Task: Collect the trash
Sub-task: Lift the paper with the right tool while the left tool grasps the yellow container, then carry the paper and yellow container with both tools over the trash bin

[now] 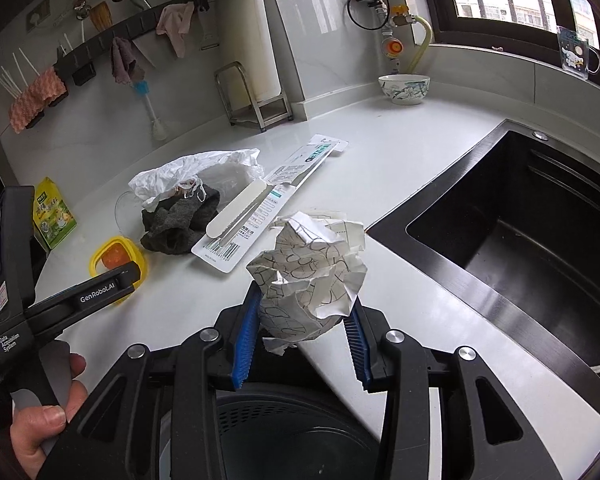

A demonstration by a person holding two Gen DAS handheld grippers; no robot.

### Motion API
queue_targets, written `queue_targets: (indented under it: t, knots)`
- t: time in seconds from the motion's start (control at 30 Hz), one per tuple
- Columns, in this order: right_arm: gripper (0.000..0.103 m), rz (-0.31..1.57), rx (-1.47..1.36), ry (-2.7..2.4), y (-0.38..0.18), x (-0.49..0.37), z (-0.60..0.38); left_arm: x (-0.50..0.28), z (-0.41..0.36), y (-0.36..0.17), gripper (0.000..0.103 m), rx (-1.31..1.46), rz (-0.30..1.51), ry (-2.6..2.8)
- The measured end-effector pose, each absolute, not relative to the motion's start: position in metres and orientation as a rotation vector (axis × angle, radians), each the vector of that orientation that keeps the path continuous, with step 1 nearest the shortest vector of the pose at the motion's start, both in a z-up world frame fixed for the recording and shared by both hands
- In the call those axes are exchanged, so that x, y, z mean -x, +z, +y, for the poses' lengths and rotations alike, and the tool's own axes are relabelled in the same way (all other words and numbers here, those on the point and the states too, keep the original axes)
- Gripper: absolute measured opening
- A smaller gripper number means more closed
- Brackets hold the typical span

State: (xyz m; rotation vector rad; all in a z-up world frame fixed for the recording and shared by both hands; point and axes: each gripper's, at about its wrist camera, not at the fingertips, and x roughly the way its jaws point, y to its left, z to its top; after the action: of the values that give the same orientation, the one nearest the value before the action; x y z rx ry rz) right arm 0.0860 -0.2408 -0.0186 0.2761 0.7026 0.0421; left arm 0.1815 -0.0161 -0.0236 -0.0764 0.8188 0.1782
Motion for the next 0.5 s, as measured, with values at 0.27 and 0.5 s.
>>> queue_targets:
  t: [0.27, 0.5]
  knots:
    - [0.039, 0.691, -0.308, 0.066, -0.022, -0.086, -0.25, -0.196, -0.016, -0.031, 0.097, 0.111, 0.816, 0.234]
    - [0.039, 0.697, -0.318, 0.067, -0.027, -0.085, -0.251, -0.193, -0.016, -0.03, 0.074, 0.102, 0.788, 0.211]
